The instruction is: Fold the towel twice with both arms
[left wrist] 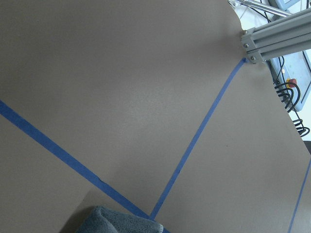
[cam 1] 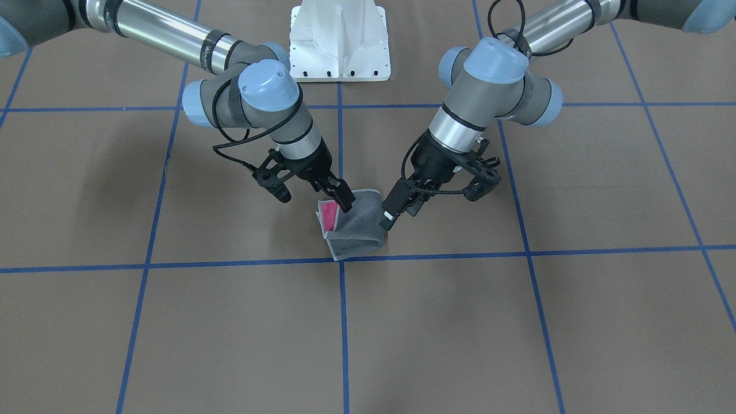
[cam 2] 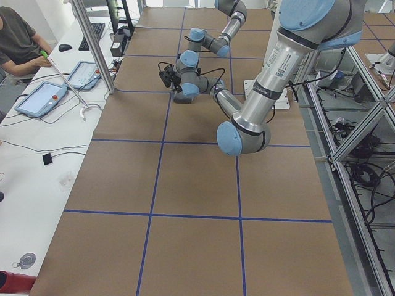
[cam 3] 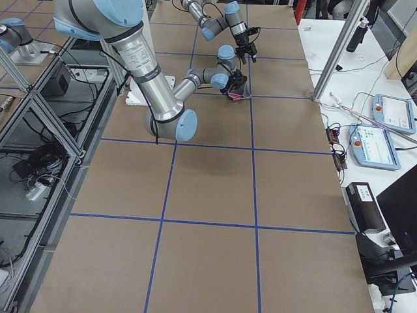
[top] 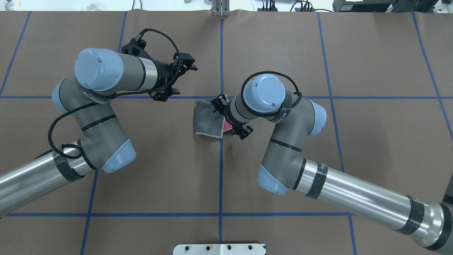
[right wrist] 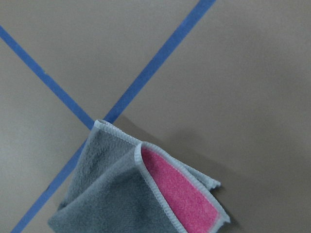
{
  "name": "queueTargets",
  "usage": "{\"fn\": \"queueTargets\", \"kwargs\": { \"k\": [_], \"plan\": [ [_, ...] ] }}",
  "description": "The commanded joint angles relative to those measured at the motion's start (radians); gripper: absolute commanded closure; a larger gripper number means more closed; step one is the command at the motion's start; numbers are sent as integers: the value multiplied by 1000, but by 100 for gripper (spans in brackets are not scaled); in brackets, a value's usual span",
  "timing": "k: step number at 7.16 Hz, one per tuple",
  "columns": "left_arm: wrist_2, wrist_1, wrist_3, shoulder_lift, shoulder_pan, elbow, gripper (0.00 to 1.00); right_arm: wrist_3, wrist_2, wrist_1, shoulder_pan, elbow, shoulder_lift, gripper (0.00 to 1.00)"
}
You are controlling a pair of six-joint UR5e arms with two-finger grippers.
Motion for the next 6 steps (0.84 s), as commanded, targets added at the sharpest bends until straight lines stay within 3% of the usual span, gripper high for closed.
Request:
{"fn": "queueTargets", "kwargs": {
  "k": [1, 4, 6],
  "plan": [
    [-12, 0, 0, 25, -6, -26, 0, 85, -52, -3, -45, -8, 13, 0],
    [-11, 0, 0, 25, -6, -28, 0, 164, -134, -6, -87, -13, 13, 2],
    [-11, 0, 0, 26, -6, -26, 0, 184, -155, -6, -89, -34, 21, 16]
  ]
}}
